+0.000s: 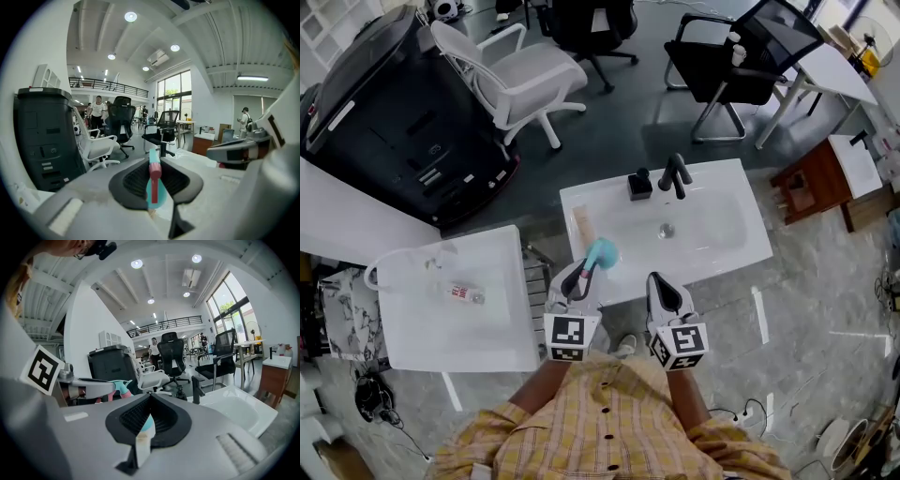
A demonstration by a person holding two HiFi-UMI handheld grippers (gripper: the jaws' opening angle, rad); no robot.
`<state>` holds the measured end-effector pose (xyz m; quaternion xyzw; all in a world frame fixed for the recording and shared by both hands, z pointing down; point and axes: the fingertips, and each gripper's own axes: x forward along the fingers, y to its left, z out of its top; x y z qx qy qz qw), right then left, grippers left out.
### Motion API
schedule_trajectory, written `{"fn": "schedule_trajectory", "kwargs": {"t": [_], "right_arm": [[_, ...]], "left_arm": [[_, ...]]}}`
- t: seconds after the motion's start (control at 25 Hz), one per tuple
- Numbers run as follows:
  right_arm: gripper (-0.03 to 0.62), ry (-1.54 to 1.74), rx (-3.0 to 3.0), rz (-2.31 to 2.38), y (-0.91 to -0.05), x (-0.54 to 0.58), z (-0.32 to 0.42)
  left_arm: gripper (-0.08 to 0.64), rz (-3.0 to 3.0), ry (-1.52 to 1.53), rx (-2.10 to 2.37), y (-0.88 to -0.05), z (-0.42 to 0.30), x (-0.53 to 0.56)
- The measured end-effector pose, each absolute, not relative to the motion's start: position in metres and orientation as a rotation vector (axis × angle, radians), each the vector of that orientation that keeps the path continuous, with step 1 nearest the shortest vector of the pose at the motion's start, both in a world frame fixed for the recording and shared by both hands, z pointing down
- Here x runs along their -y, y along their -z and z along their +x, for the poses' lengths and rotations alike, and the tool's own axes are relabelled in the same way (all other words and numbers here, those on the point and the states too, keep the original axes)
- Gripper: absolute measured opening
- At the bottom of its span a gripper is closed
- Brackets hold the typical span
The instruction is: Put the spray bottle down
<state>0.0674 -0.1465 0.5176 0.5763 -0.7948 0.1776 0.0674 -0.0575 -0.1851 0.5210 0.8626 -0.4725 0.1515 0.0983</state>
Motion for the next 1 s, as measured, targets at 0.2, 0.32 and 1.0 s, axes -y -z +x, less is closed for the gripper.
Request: {"fn": "schedule_trajectory", "kwargs": {"t": [0.2,0.32,1.0], "right_arm": [[0.002,-0.547,2.372,1.756,-0.524,0.162,0.07],[0.002,-0.562,2.365,1.763,-0.527,0.172,0.071],[0.002,-0.638,2.334,1.764,-0.549,0.212,0.075]], "left_arm": [[0.067,2.539,-0.455,1.361,-0.532,-0.055,0.212],[0.067,2.541,-0.469,1.357,-0.536,-0.055,0.227],[0.067,2.525,-0.508,1.361,-0.564,-0.038,0.309]]}}
